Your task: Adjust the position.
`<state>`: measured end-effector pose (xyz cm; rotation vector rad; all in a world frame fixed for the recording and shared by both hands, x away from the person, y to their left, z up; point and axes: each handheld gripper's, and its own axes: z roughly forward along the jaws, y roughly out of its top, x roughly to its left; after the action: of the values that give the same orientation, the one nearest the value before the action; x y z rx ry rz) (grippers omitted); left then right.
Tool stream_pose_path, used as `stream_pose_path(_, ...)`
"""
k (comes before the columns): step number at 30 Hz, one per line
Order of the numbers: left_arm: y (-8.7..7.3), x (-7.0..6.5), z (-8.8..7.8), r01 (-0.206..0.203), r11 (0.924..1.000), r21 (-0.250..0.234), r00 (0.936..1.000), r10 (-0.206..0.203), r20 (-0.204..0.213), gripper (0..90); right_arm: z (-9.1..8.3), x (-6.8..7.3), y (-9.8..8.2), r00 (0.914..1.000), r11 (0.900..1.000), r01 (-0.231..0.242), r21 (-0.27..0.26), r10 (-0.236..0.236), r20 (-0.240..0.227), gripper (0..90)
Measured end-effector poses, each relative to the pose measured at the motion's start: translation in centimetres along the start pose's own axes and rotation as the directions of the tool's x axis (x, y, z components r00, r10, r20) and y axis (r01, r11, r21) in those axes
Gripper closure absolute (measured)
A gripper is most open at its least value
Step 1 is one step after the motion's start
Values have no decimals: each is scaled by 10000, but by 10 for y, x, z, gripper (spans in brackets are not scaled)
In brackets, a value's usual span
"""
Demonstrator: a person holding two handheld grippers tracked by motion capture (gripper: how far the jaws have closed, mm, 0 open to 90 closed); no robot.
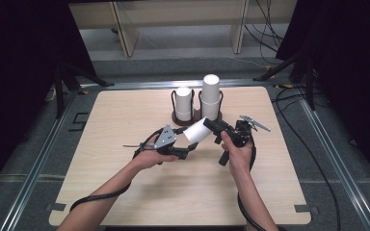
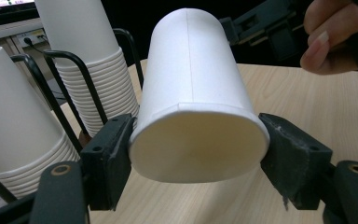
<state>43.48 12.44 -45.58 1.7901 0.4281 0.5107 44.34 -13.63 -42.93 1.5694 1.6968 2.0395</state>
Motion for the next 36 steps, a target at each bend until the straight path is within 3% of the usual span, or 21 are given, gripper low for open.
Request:
stream_pose_path(8, 1, 5, -6, -207, 9984, 533, 9997, 201, 123, 293, -15, 6, 5, 9964, 9965, 763, -348, -750, 388, 152)
stream_pose_path(11, 3, 8, -8, -362, 9964, 761, 9991, 345, 234, 293, -23, 4, 7, 9859, 9885, 1434, -480, -1384, 943, 155)
stream_pose_path(13, 3, 9, -9, -483, 9946, 919, 9985, 458, 289, 293, -26, 3, 6, 9846, 9886, 1440, -452, -1385, 1067, 156)
stream_pose_path(14, 4, 10, -10, -528, 9940, 958, 9982, 499, 323, 293, -28, 1, 6, 9790, 9834, 1745, -496, -1678, 1159, 156)
stream_pose_path(16, 6, 12, -12, -637, 9918, 1110, 9976, 602, 341, 293, -32, 0, 5, 9720, 9811, 1890, -406, -1811, 1498, 159)
stream_pose_path(19, 8, 14, -14, -693, 9906, 1182, 9970, 646, 432, 293, -37, -6, 1, 9512, 9685, 2488, -121, -2420, 1912, 185)
stream_pose_path(20, 8, 14, -13, -735, 9902, 1186, 9965, 683, 475, 293, -37, -6, 1, 9512, 9685, 2488, -121, -2420, 1912, 185)
stream_pose_path(21, 9, 15, -15, -823, 9875, 1347, 9955, 751, 575, 294, -38, -8, 0, 9420, 9618, 2736, -5, -2679, 2023, 199)
stream_pose_path(22, 10, 15, -15, -895, 9861, 1403, 9948, 815, 614, 293, -39, -9, -2, 9399, 9595, 2815, 129, -2784, 1978, 205)
stream_pose_path(23, 11, 16, -15, -1006, 9837, 1493, 9937, 920, 636, 294, -41, -10, -5, 9279, 9493, 3111, 448, -3136, 2015, 204)
stream_pose_path(24, 11, 16, -15, -1058, 9823, 1545, 9931, 966, 660, 294, -41, -10, -5, 9279, 9493, 3111, 448, -3136, 2015, 204)
stream_pose_path(25, 12, 17, -15, -1103, 9818, 1544, 9927, 1012, 657, 293, -43, -13, -8, 9090, 9300, 3590, 784, -3675, 1966, 191)
stream_pose_path(27, 13, 17, -16, -1143, 9801, 1624, 9920, 1037, 723, 294, -44, -13, -9, 9091, 9279, 3637, 816, -3727, 1858, 190)
stream_pose_path(28, 14, 18, -16, -1206, 9776, 1724, 9910, 1083, 786, 294, -44, -15, -11, 8992, 9204, 3739, 1142, -3899, 1986, 187)
stream_pose_path(29, 15, 18, -16, -1257, 9760, 1781, 9904, 1130, 799, 294, -43, -17, -13, 8993, 9185, 3807, 1073, -3947, 1885, 179)
stream_pose_path(30, 15, 18, -16, -1347, 9735, 1850, 9895, 1222, 774, 294, -44, -16, -15, 8941, 9141, 3874, 1199, -4042, 1931, 176)
stream_pose_path(31, 15, 18, -16, -1408, 9717, 1894, 9887, 1280, 785, 294, -45, -18, -15, 8782, 8987, 4174, 1349, -4370, 1942, 177)
stream_pose_path(33, 17, 17, -17, -1547, 9667, 2039, 9865, 1398, 855, 293, -46, -19, -18, 8829, 9021, 4086, 1387, -4292, 1906, 174)
stream_pose_path(36, 19, 17, -18, -1670, 9627, 2128, 9841, 1496, 952, 293, -47, -21, -21, 8730, 8938, 4239, 1464, -4463, 1966, 170)
